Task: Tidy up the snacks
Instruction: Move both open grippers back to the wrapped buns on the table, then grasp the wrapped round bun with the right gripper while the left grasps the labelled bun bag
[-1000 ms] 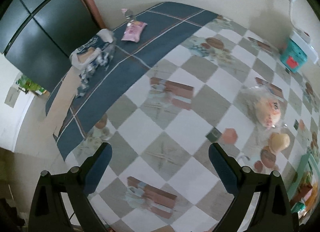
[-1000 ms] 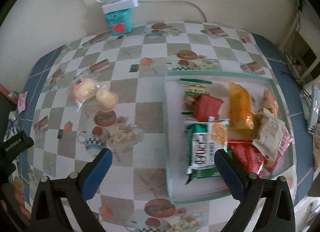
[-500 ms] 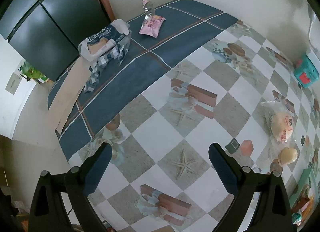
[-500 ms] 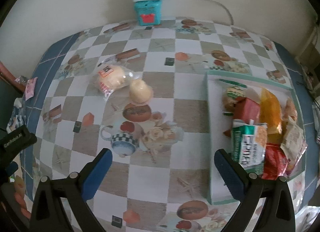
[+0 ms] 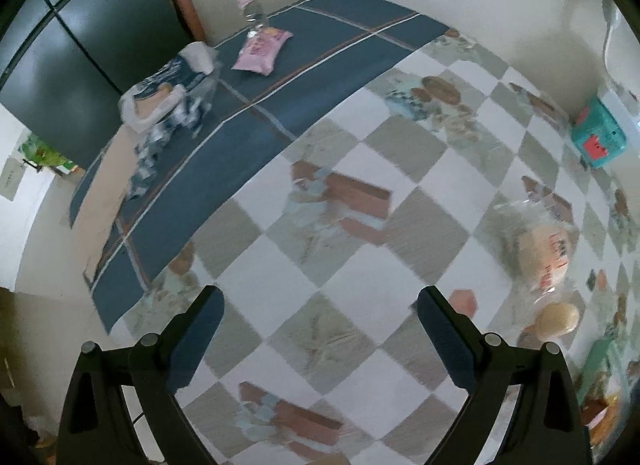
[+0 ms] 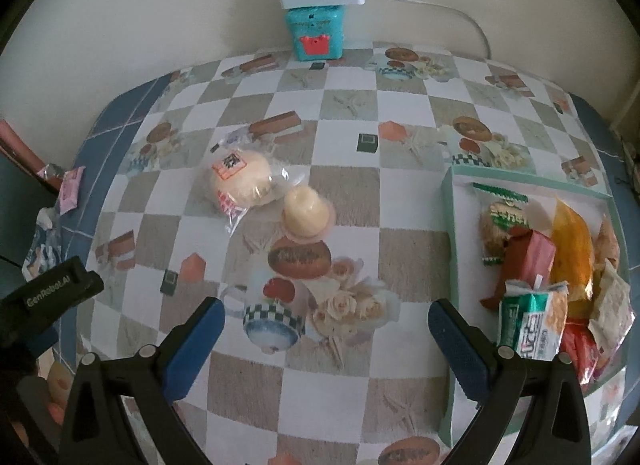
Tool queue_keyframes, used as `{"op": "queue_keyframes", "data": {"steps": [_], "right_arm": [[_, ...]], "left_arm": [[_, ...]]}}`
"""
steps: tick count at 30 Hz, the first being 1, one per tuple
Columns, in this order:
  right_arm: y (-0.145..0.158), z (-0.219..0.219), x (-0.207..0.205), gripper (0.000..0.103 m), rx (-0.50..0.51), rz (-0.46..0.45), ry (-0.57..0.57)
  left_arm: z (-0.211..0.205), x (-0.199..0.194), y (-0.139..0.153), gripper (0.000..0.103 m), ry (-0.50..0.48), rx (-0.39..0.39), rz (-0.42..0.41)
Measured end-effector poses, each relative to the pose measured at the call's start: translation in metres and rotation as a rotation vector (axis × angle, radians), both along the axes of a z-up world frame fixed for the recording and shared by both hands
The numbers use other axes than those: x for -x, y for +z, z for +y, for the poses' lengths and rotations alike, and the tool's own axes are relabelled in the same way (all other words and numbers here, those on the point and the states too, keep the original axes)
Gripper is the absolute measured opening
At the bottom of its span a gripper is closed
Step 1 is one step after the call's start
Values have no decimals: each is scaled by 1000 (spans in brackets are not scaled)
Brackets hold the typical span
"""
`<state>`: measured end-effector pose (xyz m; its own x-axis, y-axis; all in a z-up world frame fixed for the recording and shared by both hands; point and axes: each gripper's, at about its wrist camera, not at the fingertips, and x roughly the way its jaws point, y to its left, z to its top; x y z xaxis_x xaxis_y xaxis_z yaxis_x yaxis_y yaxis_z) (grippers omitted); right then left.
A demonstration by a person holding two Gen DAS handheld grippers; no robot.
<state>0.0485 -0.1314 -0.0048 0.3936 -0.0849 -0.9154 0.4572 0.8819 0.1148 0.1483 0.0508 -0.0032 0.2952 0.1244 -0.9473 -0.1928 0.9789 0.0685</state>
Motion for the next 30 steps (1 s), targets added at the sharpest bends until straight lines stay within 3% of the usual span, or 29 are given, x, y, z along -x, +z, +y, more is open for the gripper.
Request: {"op": "queue_keyframes", "data": {"steps": [8,21,30], "right_arm": [[1,-17,-19,103,-24,-56,-29],[-14,-39,-43,103,-57,-130,-67],[-27,-50,-53,103,-35,-135,-63]], "left_arm": [[-20,-16,0,97,-28,74,-19],[-56,-38,-6,97,-83,133,-47],[-73,-50,-20,97,-107,176,-44]]}}
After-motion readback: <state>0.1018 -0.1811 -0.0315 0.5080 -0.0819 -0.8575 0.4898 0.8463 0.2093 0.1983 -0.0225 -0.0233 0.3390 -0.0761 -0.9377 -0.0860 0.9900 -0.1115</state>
